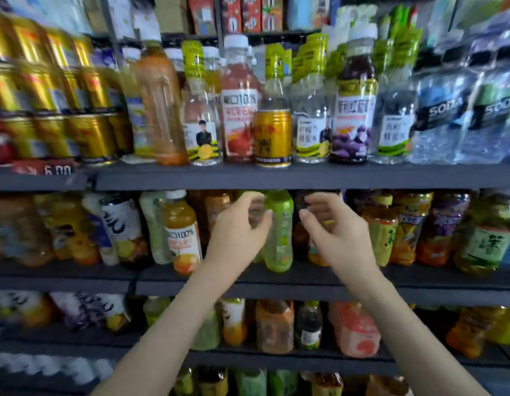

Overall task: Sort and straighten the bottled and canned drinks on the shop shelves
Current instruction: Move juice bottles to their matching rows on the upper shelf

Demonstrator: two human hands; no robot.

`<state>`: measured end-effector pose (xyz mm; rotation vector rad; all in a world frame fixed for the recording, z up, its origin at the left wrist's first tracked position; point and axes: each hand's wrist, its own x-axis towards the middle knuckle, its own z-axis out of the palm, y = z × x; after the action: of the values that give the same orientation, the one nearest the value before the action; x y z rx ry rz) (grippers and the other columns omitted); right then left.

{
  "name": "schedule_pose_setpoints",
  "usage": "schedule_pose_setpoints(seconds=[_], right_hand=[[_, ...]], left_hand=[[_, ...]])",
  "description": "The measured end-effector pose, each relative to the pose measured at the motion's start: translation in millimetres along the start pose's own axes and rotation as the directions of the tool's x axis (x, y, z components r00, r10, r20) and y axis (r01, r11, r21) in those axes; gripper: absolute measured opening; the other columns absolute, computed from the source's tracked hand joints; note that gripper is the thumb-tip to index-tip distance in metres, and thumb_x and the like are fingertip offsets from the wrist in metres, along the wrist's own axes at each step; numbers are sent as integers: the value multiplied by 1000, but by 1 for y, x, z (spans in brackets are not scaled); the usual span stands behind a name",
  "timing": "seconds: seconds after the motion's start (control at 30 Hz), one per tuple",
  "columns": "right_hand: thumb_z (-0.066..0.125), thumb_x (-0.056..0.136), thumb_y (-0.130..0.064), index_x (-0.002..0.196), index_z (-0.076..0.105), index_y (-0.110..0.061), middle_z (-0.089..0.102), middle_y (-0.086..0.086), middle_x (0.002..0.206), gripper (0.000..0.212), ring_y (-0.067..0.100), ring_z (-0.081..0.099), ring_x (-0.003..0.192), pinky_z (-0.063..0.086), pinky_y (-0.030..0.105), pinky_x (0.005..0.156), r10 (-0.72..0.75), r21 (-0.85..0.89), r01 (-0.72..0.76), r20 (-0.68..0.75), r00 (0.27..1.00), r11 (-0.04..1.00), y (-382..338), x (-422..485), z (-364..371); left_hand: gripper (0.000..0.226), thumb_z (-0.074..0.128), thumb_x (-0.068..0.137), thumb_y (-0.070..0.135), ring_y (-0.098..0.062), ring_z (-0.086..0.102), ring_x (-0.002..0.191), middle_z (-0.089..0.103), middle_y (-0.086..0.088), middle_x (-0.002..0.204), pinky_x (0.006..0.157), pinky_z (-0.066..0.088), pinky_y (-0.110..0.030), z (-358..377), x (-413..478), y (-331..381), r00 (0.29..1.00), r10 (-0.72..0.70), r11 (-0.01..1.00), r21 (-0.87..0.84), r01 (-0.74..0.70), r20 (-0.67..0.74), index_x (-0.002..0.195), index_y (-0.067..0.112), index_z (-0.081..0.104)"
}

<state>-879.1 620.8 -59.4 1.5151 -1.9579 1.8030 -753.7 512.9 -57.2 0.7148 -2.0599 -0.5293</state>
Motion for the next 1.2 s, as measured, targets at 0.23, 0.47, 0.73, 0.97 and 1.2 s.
schedule_pose_setpoints(seconds=[0.23, 0.47, 0.73, 0.97, 1.2], right_hand=[[65, 88, -34, 131, 43, -12, 52, -3, 105, 53, 17, 55, 97, 45, 29, 83, -82, -181, 46, -195, 977, 982, -40, 73, 62], [72, 77, -50, 143, 21, 0, 46, 19, 133, 97, 34, 46, 123, 42, 40, 95, -29, -426, -89, -262, 965, 900, -41, 108, 89], [75, 74, -32, 139, 28, -5, 50, 18, 125, 85, 37, 49, 116, 45, 47, 94, -89, -335, -25, -321, 943, 942, -36, 101, 86], [72, 74, -41, 143, 33, -21, 52, -1, 127, 82, 14, 50, 113, 40, 27, 87, -266, -133, 264, 9, 964, 955, -84, 60, 94], [78, 65, -45, 130, 37, -50, 49, -27, 118, 78, -7, 50, 109, 40, 8, 85, -334, 175, 303, 191, 923, 937, -126, 39, 164]], left_hand=[[14, 60, 91, 28, 6, 55, 68, 57, 18, 74, 58, 39, -7, -80, 53, -40, 971, 46, 998, 54, -34, -236, 103, 24, 57], [16, 62, 89, 27, 2, 56, 66, 58, 17, 78, 60, 43, -9, -82, 72, -50, 969, 114, 993, 51, -105, -220, 104, 26, 55], [33, 63, 89, 23, -2, 58, 76, 59, 11, 100, 72, 52, -22, -85, 55, -43, 955, 206, 978, 18, -207, -211, 120, 24, 54], [56, 69, 84, 38, 1, 54, 113, 53, 15, 127, 96, 48, -26, -120, 34, -25, 998, 0, 853, -521, 29, 55, 130, 48, 38], [66, 82, 67, 29, -15, 63, 107, 59, 5, 119, 85, 56, -40, -189, 19, -76, 981, -194, 662, -740, 122, -11, 124, 39, 50]])
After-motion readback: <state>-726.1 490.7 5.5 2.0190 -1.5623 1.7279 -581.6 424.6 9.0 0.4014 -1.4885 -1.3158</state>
